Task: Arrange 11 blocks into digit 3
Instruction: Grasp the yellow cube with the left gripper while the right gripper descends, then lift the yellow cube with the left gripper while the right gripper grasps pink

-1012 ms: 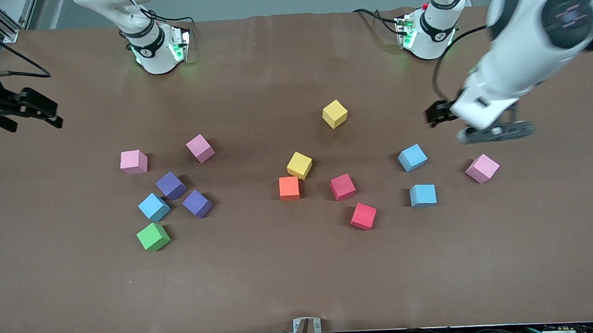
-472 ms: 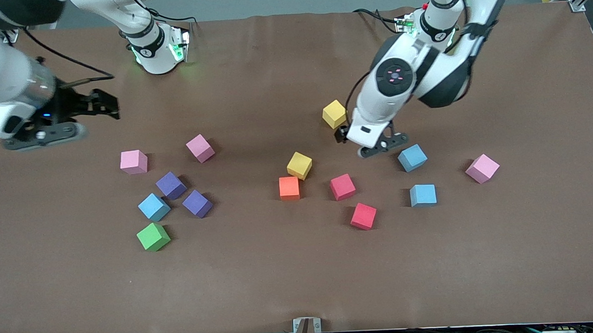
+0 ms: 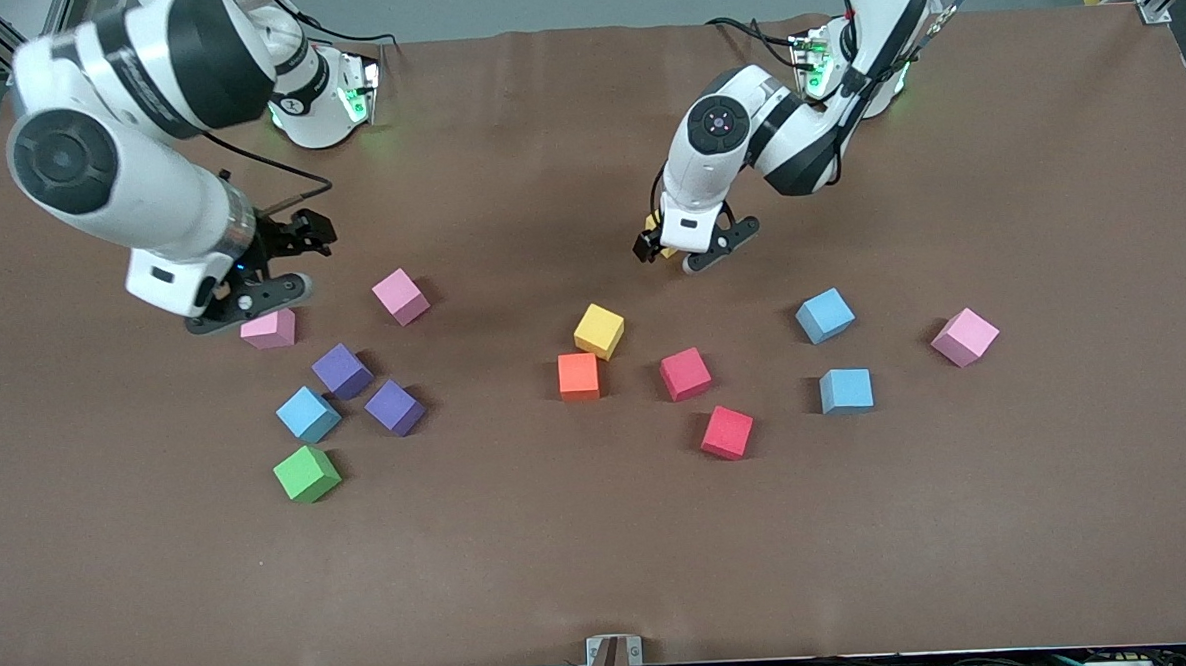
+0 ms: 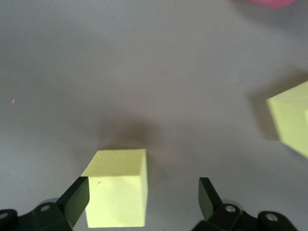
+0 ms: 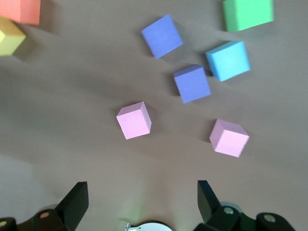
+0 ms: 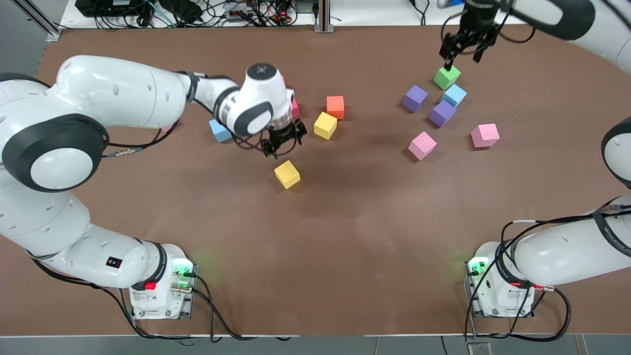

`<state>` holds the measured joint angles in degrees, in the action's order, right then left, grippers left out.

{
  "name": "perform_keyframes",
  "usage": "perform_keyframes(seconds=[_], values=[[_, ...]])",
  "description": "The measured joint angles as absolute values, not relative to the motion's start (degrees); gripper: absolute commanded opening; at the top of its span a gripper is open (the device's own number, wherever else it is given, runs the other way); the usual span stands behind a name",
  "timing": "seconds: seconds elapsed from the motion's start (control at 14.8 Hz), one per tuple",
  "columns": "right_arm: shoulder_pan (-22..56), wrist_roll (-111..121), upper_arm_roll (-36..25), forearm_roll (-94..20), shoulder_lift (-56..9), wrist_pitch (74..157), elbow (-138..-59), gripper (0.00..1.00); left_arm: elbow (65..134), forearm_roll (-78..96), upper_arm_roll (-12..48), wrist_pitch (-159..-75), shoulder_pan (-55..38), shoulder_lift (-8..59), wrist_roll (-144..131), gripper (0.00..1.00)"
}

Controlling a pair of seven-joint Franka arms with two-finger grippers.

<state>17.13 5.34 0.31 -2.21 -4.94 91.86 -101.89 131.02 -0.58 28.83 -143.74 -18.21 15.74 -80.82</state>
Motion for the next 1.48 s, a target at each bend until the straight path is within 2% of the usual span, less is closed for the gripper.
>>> perform_keyframes(seconds=[0.2,0.47,0.61,0.67,0.74,0.81,0.88,0.94,1.08,1.21,1.48], values=[[17.87,10.58,0.30,-2.30,-3.52,97.79,-108.61,1.00,133.58,-0.58,30.17,-144.81,-18.27,15.52,-83.07,1.00],[19.59,14.39,0.30,-2.42,0.02,110.23,-121.61,1.00,136.39,-0.58,30.32,-148.03,-18.40,15.61,-83.31,1.00],[20.98,15.34,0.31,-2.42,0.90,113.29,-126.28,1.00,137.09,-0.58,30.32,-149.38,-18.40,16.41,-83.34,1.00],[21.52,15.99,0.32,-2.42,1.09,114.70,-128.12,1.00,137.22,-0.58,30.31,-150.32,-18.40,17.15,-83.35,0.94],[21.92,17.13,0.32,-2.42,1.14,116.46,-129.82,1.00,137.26,-0.58,30.31,-151.17,-18.40,18.01,-83.35,0.75],[22.17,18.34,0.31,-2.42,1.15,118.68,-131.53,1.00,137.26,-0.58,30.31,-151.69,-18.41,18.86,-83.35,0.52],[22.33,19.33,0.31,-2.42,1.15,121.49,-133.47,1.00,137.20,-0.65,30.31,-152.11,-18.48,19.63,-83.34,0.46],[22.42,20.02,0.31,-2.42,1.15,124.39,-135.46,1.00,136.99,-0.87,30.33,-152.52,-18.68,20.30,-83.24,0.45],[22.56,20.68,0.31,-2.42,1.15,129.08,-138.43,1.00,135.89,-2.25,30.35,-152.92,-20.09,21.09,-82.69,0.30],[22.61,20.82,0.30,-2.42,1.11,132.05,-139.88,1.00,133.44,-5.40,30.38,-152.55,-21.85,21.64,-80.94,0.25],[22.65,20.86,0.27,-2.42,-0.83,137.05,-141.44,1.00,124.43,-13.11,30.42,-146.13,-24.81,25.54,-77.79,0.24]])
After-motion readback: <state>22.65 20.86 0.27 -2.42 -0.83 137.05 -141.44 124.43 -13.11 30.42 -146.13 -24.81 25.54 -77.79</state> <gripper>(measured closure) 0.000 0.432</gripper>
